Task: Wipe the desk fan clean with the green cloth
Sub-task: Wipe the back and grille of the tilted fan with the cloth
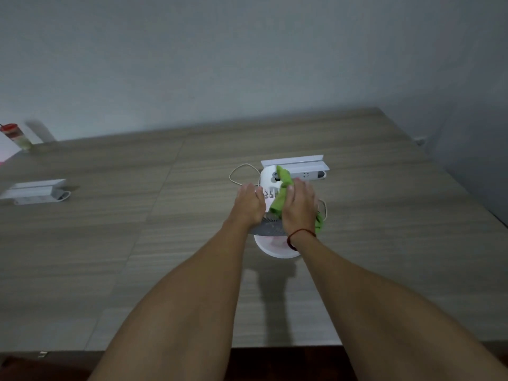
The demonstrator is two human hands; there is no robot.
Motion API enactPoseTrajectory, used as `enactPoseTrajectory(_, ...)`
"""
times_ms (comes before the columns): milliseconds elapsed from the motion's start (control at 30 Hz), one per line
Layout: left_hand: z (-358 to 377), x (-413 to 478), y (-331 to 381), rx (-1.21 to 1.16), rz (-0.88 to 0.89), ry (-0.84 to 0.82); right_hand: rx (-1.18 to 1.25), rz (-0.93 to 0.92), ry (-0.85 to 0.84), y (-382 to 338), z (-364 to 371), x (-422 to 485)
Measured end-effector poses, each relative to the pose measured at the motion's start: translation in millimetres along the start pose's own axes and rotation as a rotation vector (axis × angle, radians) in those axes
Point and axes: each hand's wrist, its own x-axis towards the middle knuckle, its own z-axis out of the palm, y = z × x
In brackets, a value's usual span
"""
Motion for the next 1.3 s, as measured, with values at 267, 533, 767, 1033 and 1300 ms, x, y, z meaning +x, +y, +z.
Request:
enactPoseTrajectory(267,-5.0,5.2,-2.1,0.038,0.032,0.015,0.125,0.093,0.027,15.8,-1.5,5.3)
enactPoseTrajectory(533,-10.0,1.4,4.7,0.057,0.023,0.023,0.511,0.84,0.05,29.1,-12.0,13.0)
enactPoseTrajectory(767,-6.7,14.0,1.7,0.017,-0.014,0.026,0.099,0.152,0.139,-2.6,11.1,4.9)
enactPoseTrajectory(1033,-3.8,10.2,2.0,0.077,0.02,0.057,0.099,0.107,0.132,-0.2,20.1,12.1)
enactPoseTrajectory(1300,1.2,15.4,-2.8,0.072,0.083,0.091,0.61,0.902,-0.06,59.3,4.7,43.2)
